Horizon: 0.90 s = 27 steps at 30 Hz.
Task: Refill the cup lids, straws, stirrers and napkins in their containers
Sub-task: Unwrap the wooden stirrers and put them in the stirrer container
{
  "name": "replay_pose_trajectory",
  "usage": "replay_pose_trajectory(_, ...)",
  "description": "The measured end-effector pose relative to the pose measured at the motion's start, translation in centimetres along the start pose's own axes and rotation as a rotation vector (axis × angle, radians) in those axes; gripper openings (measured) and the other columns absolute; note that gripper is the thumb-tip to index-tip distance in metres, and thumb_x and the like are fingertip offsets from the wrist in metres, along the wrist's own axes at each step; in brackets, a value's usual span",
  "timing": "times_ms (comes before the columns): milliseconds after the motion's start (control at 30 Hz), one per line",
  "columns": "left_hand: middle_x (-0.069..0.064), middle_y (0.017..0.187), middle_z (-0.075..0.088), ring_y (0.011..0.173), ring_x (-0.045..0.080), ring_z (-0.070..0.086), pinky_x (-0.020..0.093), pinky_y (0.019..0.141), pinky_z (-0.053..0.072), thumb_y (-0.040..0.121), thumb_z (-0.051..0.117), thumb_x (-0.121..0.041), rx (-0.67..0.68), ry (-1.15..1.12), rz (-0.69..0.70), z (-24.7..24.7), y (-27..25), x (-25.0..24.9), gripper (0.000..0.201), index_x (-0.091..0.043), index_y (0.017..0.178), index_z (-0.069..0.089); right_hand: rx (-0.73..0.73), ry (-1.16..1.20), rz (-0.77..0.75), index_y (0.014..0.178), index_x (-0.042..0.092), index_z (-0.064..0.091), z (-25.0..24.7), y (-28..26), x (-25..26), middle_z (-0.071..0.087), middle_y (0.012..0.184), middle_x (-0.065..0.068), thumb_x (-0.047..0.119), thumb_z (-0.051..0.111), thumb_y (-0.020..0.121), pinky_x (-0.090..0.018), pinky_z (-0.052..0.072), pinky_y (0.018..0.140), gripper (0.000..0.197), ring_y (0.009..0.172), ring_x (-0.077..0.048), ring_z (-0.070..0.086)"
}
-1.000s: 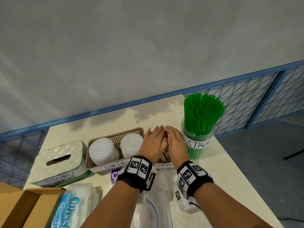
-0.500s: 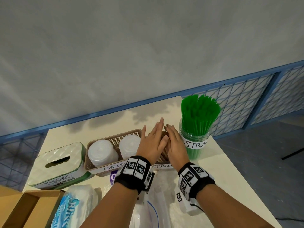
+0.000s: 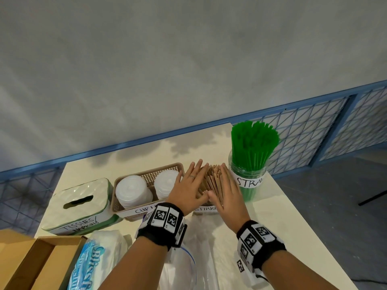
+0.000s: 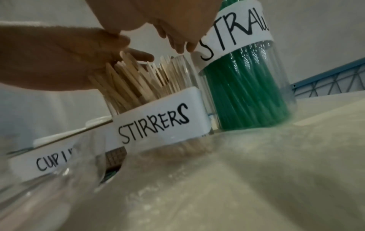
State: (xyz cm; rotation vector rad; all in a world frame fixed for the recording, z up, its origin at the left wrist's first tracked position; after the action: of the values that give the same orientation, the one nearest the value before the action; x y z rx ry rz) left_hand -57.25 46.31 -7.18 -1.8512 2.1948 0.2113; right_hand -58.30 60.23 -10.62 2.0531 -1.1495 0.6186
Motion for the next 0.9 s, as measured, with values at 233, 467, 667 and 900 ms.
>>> replay_pose_trajectory(233, -0.004, 0.159, -0.004, 0.146, 0.012, -0.006, 0.038, 0.119, 0.005, 0.100, 0.033, -0.033, -0.039, 0.020, -0.022, 0.9, 0.7, 0.2, 0.059, -0.028, 0.149, 0.000, 0.129, -0.295, 0.046, 0.146, 0.016, -0.007, 1.6, -0.4, -1.2, -0.012, 0.154, 0.006, 0.063, -0.025, 0.078, -0.037, 0.002, 0.119, 0.085, 0.143, -0.006, -0.010)
replay_pose_trajectory(467, 0.001, 0.159, 0.007, 0.147, 0.015, 0.003, 0.037, 0.119, 0.012, 0.098, 0.037, -0.038, -0.095, -0.123, -0.111, -1.7, -0.3, -0.6, 0.062, -0.018, 0.150, 0.007, -0.089, -0.029, -0.045, 0.140, 0.007, 0.037, -0.8, -1.4, 2.0, 0.036, 0.146, -0.003, 0.037, 0.031, 0.096, -0.021, 0.019, 0.113, 0.054, 0.134, -0.008, 0.030)
replay_pose_trajectory(667, 0.014, 0.122, 0.056, 0.111, 0.027, 0.054, 0.029, 0.086, 0.038, 0.093, 0.053, -0.028, -0.216, -0.186, -0.412, -7.9, -7.9, -0.8, 0.038, -0.005, 0.124, 0.047, 0.316, 0.312, 0.140, 0.090, 0.017, 0.062, -1.1, -5.5, 8.1, 0.062, 0.080, 0.011, 0.009, 0.056, 0.091, -0.006, 0.044, 0.065, 0.010, 0.068, 0.010, 0.057)
replay_pose_trajectory(900, 0.017, 0.141, 0.037, 0.130, 0.025, 0.039, 0.029, 0.100, 0.034, 0.083, 0.060, -0.051, 0.191, -0.151, -0.789, -2.2, -17.8, 0.5, 0.081, 0.002, 0.135, 0.026, 0.794, 0.114, 0.155, 0.111, 0.004, 0.063, 5.4, -10.7, 11.4, 0.067, 0.108, -0.013, 0.009, 0.045, 0.092, -0.026, 0.048, 0.085, 0.027, 0.094, -0.024, 0.064)
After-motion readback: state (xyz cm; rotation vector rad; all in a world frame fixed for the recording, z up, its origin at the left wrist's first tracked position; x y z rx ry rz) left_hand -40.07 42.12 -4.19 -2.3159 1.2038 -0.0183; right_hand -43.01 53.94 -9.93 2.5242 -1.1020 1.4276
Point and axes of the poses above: each hand's wrist, its own y-axis towards the middle knuckle, its own z-axis out of the palm, x = y × z, the point moved 3 cm from there along y, towards the middle knuckle
